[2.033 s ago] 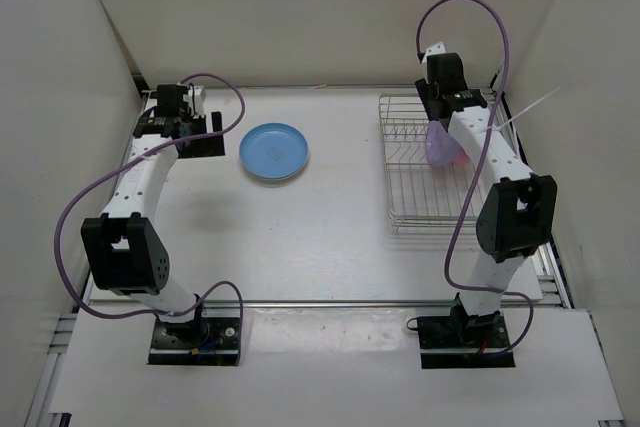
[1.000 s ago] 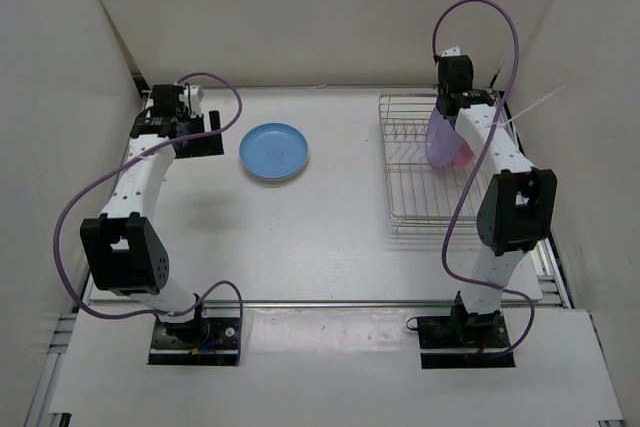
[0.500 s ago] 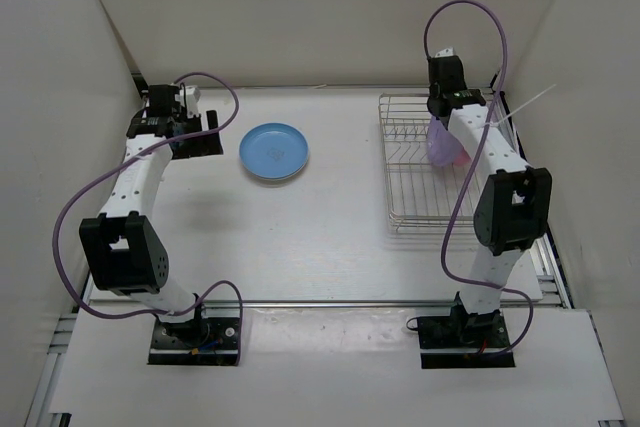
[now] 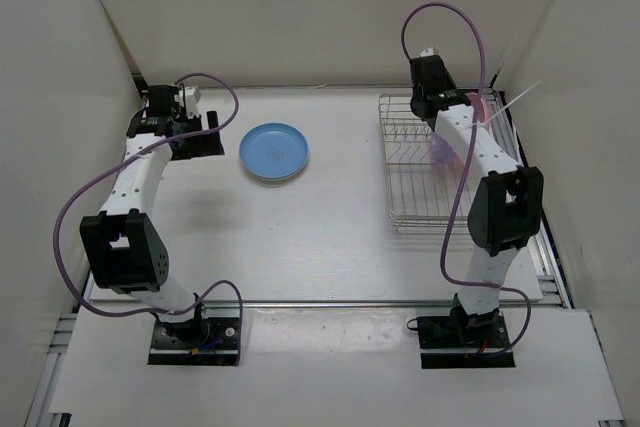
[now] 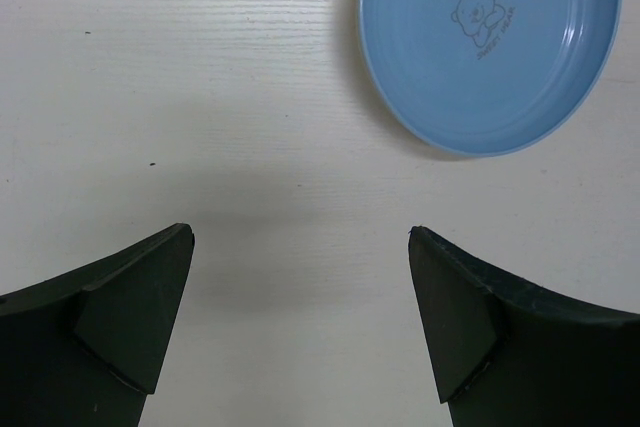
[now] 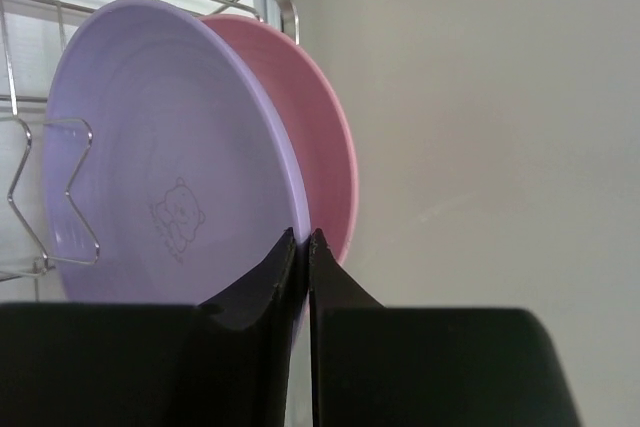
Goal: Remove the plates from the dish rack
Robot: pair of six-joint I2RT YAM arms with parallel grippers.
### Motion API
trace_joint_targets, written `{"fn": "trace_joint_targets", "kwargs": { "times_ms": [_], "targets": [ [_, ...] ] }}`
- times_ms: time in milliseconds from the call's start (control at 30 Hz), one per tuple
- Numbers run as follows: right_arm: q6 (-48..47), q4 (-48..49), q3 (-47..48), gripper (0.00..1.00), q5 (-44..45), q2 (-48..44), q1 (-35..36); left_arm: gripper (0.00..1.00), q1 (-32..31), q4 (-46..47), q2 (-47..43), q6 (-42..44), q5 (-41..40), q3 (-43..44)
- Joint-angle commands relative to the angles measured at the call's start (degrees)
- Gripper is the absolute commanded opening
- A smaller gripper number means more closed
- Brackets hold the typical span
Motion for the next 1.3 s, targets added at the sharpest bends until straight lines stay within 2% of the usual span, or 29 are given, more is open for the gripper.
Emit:
{"fn": "trace_joint_targets", "kwargs": {
  "times_ms": [0, 500, 700, 733, 767, 833, 867, 900, 933, 967, 1100, 1133, 1267],
  "targets": [
    [-3.6, 3.5, 3.5, 0.0, 4.1, -0.5, 1.5, 1.0, 0.3, 0.2, -1.0, -0.3, 1.5, 0.9],
    [-10.2, 6.9, 3.2, 0.0, 7.9, -10.1, 3.1, 1.0, 0.3, 0.8, -4.9, 1.9, 5.7, -2.6],
    [-7.6, 7.9, 4.3, 0.0, 6.1, -14.2, 4.5, 1.0, 0.3, 3.0, -6.6, 2.6, 10.1, -4.8],
    [-6.1, 4.7, 5.0, 0.0, 4.3, -15.6, 5.2, 1.0, 0.3, 3.8, -7.3, 3.1, 12.0, -4.8],
    [-1.4, 2.3, 5.0, 0.0, 1.8, -16.3, 5.9, 1.0, 0.3, 3.8, -7.3, 3.6, 18.1, -4.8],
    [3.8, -5.0, 6.3, 0.0, -10.3, -18.1, 5.9, 1.0, 0.3, 5.1, -7.3, 4.8, 25.9, -5.3],
    [7.4, -6.7, 6.3, 0.0, -14.8, -18.7, 5.9, 1.0, 0.3, 5.7, -7.3, 5.6, 34.3, -4.8],
    [8.5, -8.2, 6.3, 0.0, -19.3, -19.3, 5.9, 1.0, 0.3, 5.8, -7.3, 5.6, 38.3, -4.2],
    [9.3, -10.6, 6.3, 0.0, -29.2, -20.6, 5.9, 1.0, -1.5, 6.6, -6.1, 6.3, 44.9, -2.9],
    [10.1, -11.2, 5.5, 0.0, -33.6, -21.3, 5.9, 1.0, -2.5, 7.2, -5.6, 6.3, 47.6, -2.3],
    [11.7, -12.3, 2.6, 0.0, -46.0, -23.1, 5.9, 1.0, -8.4, 11.4, -3.1, 2.4, 53.1, 1.5],
    [11.7, -13.2, 2.6, 0.0, -49.7, -23.1, 5.9, 1.0, -9.6, 12.9, -2.5, -1.3, 53.7, 1.5],
    [13.7, -14.5, 3.4, 0.0, -55.7, -22.6, 5.9, 1.0, -17.2, 14.0, 1.9, -2.8, 50.2, 7.4]
  ]
}}
